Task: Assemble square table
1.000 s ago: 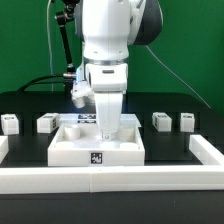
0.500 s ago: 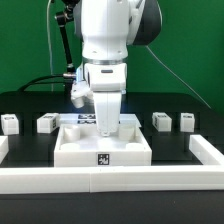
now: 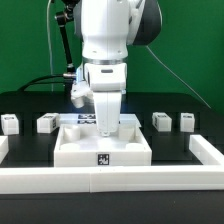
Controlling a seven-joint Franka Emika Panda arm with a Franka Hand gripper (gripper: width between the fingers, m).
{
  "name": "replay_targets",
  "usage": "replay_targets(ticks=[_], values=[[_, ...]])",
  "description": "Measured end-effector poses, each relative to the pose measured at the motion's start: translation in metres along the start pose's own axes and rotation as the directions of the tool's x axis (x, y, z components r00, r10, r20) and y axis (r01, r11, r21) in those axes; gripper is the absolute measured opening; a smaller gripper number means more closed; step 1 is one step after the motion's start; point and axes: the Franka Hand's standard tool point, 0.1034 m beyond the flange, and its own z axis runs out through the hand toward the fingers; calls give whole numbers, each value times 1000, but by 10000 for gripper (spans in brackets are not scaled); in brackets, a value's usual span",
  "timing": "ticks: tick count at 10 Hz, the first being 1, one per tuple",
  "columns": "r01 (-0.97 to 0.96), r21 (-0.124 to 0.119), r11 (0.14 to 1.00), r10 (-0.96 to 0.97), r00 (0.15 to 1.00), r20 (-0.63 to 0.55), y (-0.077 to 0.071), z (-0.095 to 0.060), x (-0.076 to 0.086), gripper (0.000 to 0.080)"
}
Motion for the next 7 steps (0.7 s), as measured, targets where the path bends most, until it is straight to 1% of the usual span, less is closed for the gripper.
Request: replay_targets(ticks=[2,4,6,7], values=[[5,-11,1000,-5,1000,-2,9,-2,18,71],[-9,-19,1000,9,1000,-12,22,-2,47,71],[2,-31,1000,-3,1000,-20,32,-2,67,71],[6,-37,999,-7,1000,-22,36,-3,74,71]])
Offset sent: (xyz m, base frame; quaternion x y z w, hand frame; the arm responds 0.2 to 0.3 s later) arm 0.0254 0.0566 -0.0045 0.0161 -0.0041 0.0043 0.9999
